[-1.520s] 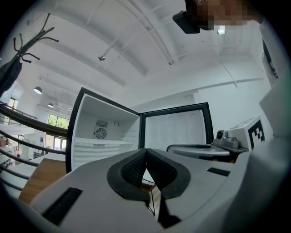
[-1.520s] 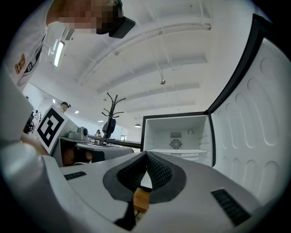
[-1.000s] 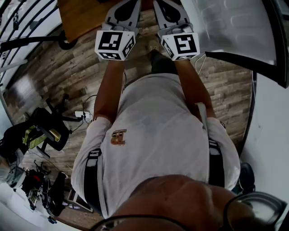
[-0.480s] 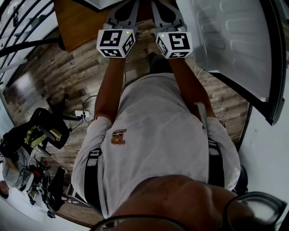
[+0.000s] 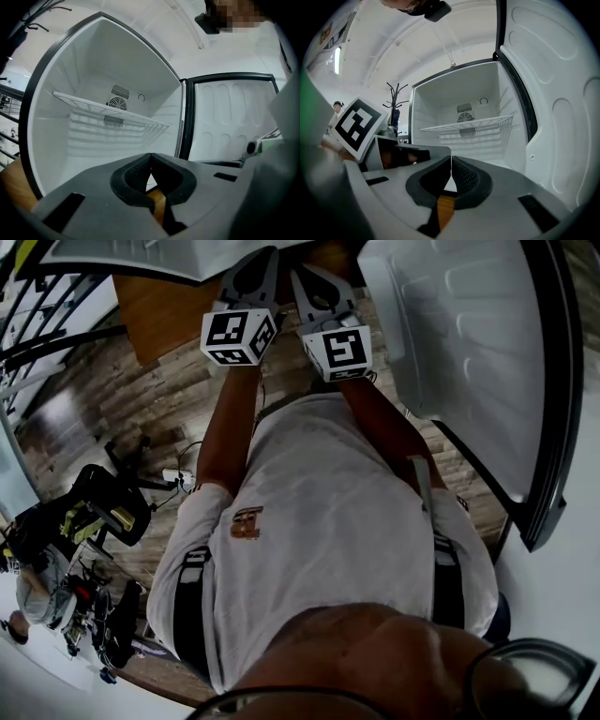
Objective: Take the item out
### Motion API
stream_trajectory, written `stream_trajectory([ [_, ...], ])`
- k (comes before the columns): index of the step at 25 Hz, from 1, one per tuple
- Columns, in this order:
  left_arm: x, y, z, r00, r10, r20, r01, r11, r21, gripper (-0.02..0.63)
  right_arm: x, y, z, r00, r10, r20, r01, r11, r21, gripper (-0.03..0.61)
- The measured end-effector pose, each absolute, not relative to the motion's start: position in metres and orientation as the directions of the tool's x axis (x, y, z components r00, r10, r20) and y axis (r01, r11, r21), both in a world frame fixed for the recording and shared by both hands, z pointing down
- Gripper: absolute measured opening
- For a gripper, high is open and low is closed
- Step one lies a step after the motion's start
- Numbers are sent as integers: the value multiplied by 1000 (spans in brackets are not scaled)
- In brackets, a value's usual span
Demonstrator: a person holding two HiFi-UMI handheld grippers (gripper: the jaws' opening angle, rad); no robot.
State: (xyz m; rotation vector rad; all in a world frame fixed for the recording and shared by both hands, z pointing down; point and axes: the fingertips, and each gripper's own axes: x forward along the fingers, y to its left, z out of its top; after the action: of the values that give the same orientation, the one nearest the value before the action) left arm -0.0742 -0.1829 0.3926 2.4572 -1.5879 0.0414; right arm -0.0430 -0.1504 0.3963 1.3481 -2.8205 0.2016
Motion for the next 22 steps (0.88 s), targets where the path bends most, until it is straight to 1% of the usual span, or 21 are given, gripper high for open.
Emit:
stream_trajectory([
  [4,-73,-218,402,384,-908,167,-918,-356,173,18,-32,-181,400,-629,-775,63,-776,620,-117,34],
  [8,-71,-239,402,368,-910,190,-923,-333,195,18,-23,-203,398,-618,-783,72,-782,602,-163,34],
  [13,-66,-243,409,366,-905,216,-916,-309,255,18,-17,-207,417,-606,-788,110,-780,562,-275,35],
  [17,-81,-254,408,354,-905,236,-909,-274,314,18,-26,-217,421,-588,-798,134,-783,520,-341,35],
  [22,-92,-267,419,348,-898,268,-881,-216,421,20,-24,-233,428,-535,-835,129,-773,422,-473,35],
])
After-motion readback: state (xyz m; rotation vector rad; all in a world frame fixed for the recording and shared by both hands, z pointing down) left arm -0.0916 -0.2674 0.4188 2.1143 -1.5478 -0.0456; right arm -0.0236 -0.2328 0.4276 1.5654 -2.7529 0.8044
